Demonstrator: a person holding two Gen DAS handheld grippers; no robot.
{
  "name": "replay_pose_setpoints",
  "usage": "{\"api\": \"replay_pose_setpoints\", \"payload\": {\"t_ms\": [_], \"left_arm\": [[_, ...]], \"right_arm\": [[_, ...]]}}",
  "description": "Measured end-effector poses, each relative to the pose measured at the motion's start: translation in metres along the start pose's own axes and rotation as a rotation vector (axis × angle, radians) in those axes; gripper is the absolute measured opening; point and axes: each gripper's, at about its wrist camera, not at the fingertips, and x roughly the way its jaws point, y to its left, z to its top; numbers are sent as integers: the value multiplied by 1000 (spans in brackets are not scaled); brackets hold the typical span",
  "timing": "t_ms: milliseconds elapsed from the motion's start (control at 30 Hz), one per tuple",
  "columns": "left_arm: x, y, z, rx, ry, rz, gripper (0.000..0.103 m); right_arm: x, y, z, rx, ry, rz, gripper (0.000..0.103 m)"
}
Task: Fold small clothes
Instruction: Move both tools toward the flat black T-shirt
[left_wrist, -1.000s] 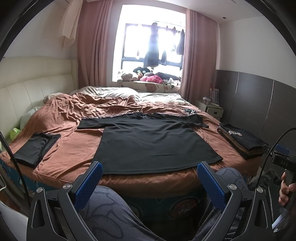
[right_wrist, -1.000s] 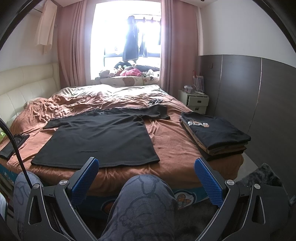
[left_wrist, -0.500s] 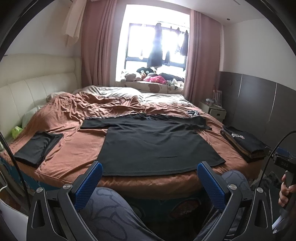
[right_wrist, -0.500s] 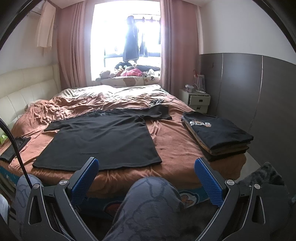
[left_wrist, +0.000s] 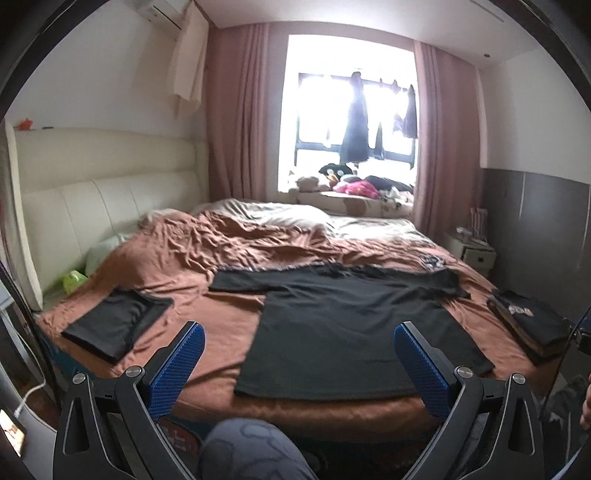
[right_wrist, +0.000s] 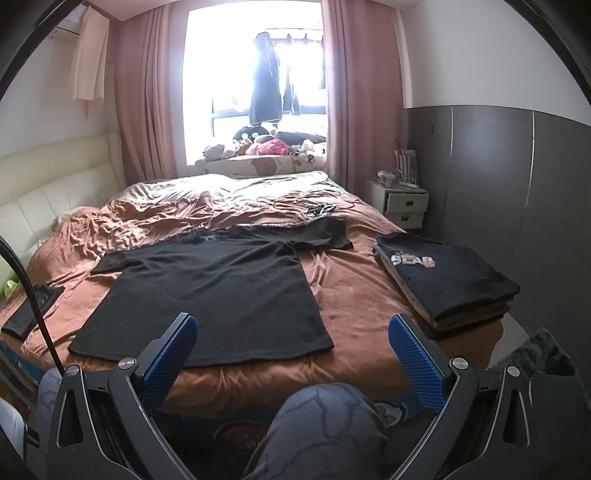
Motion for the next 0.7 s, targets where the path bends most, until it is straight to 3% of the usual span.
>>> {"api": "replay_pose_setpoints", "payload": {"t_ms": [300, 700], "left_arm": [[34, 35, 19, -56, 14, 67, 103], [91, 64, 38, -67, 72, 59, 103]], "right_arm": [[37, 13, 16, -9, 27, 19, 103], [103, 32, 52, -27, 60, 39, 103]]}}
